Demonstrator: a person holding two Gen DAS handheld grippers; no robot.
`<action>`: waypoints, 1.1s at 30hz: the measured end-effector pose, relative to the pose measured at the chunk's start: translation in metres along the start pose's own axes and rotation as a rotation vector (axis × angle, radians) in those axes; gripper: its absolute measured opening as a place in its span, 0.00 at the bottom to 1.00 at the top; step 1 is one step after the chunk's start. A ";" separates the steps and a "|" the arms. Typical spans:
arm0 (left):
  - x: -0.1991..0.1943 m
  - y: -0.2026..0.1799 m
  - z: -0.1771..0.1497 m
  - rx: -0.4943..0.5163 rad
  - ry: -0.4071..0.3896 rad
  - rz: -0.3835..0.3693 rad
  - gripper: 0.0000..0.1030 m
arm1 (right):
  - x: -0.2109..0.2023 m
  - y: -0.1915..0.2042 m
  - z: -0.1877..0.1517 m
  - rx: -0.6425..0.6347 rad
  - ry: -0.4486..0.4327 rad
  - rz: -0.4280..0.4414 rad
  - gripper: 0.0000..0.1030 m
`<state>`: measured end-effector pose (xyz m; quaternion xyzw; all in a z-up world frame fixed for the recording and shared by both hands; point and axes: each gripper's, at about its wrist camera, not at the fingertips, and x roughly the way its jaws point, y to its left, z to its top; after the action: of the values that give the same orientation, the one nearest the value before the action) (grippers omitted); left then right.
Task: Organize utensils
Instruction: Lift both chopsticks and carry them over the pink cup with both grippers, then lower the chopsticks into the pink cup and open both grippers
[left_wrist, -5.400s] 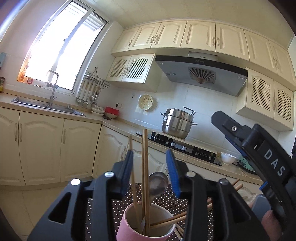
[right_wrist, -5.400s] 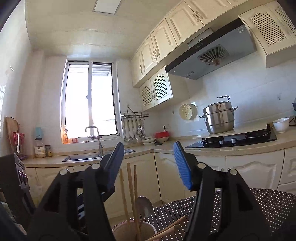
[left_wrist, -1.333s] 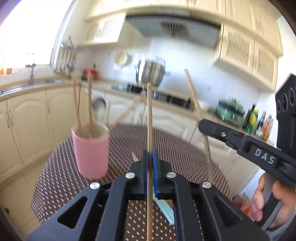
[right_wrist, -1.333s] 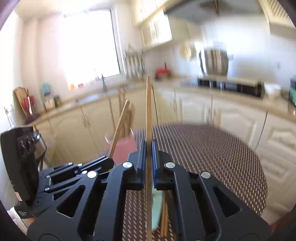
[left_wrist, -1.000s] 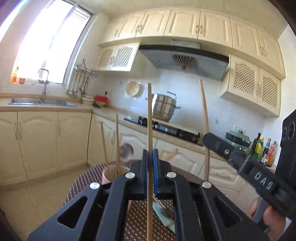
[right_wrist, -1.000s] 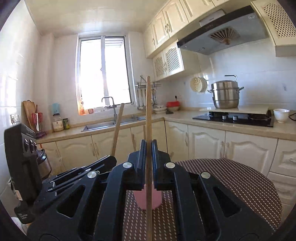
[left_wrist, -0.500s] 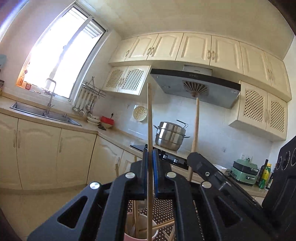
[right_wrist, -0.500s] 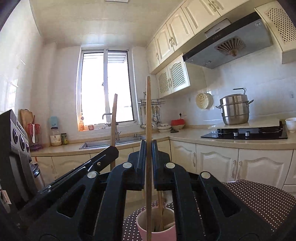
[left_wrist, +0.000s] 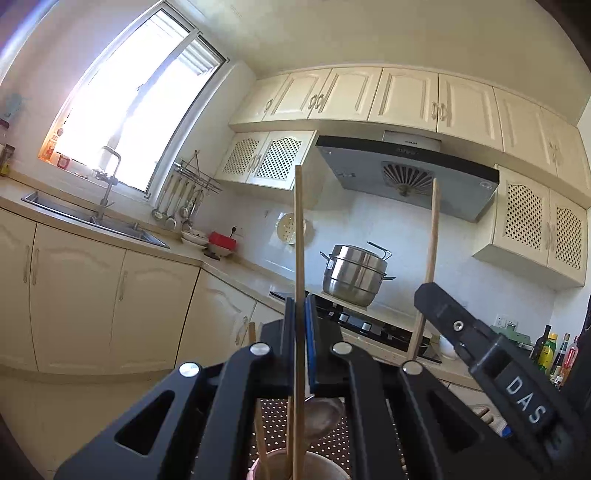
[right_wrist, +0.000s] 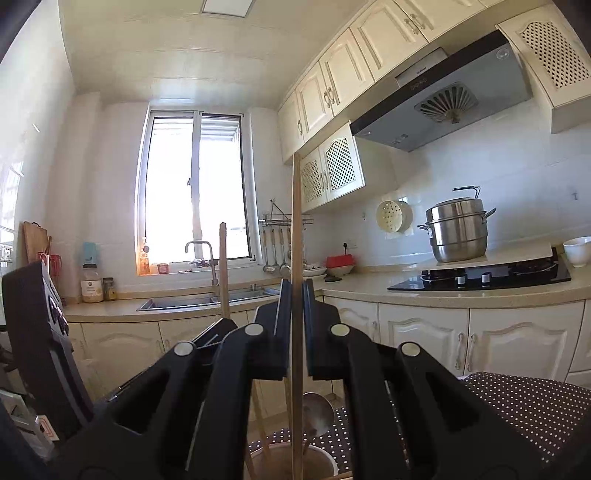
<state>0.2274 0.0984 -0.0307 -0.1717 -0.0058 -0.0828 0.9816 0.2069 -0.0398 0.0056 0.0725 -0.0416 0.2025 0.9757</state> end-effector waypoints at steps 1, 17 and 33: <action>0.002 0.000 -0.003 0.003 0.006 0.000 0.05 | 0.001 0.001 -0.001 -0.001 0.003 0.000 0.06; -0.006 -0.001 -0.020 0.081 0.118 0.038 0.32 | -0.008 0.002 -0.010 -0.024 0.057 -0.001 0.07; -0.036 0.005 0.001 0.106 0.182 0.117 0.47 | -0.025 0.013 -0.014 -0.043 0.120 -0.023 0.07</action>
<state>0.1924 0.1091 -0.0333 -0.1113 0.0890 -0.0402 0.9890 0.1798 -0.0359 -0.0090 0.0398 0.0134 0.1943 0.9800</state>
